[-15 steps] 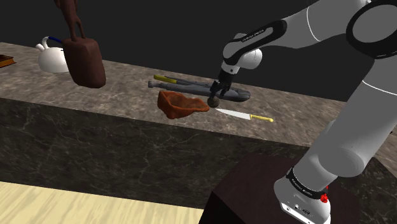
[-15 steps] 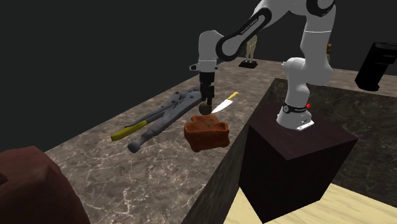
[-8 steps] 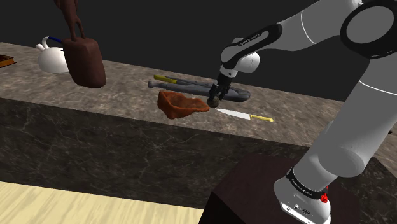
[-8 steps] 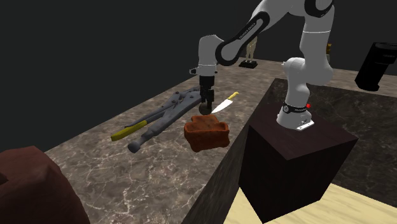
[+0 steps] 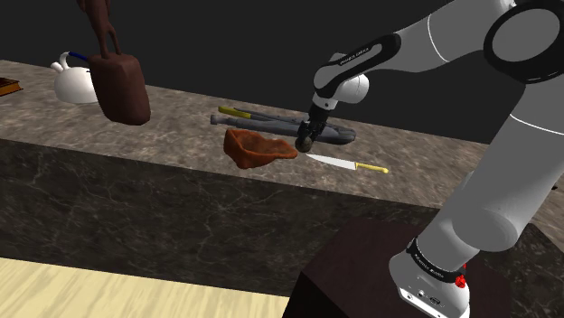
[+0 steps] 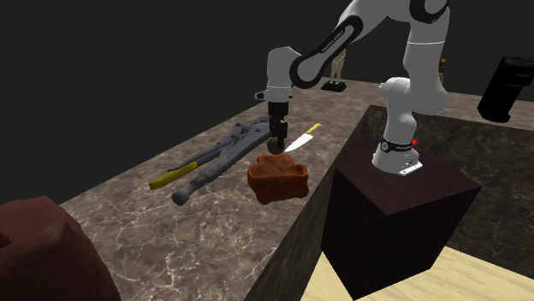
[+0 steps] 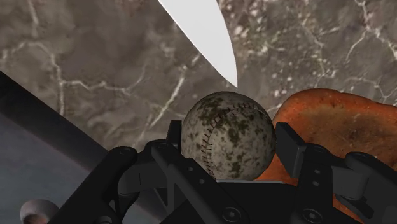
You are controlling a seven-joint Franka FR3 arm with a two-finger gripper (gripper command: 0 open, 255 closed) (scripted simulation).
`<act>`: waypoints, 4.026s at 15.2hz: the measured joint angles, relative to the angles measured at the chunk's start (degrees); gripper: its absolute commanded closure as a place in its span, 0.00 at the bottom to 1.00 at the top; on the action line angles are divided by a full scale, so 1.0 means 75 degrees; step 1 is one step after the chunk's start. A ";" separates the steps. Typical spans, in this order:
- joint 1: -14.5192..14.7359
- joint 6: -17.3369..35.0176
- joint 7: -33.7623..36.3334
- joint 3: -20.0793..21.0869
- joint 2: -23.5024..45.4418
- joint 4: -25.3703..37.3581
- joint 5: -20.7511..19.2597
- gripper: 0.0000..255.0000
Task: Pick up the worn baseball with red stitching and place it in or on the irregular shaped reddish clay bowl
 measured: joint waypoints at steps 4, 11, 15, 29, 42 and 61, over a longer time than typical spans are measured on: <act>0.0000 -0.0002 -0.0001 0.0000 -0.0003 -0.0003 -0.0001 1.00; -0.0006 -0.0438 0.0195 -0.0039 -0.0302 0.0159 -0.0208 1.00; 0.0007 -0.0826 0.0390 -0.0041 -0.0550 0.0331 -0.0369 1.00; -0.0012 -0.2146 0.0830 -0.0053 -0.1169 0.1094 -0.0739 1.00; 0.0234 -0.2994 0.1588 0.0247 -0.1294 0.1942 -0.0858 1.00; 0.1215 -0.2254 0.3456 0.1250 0.0030 0.2878 -0.0804 1.00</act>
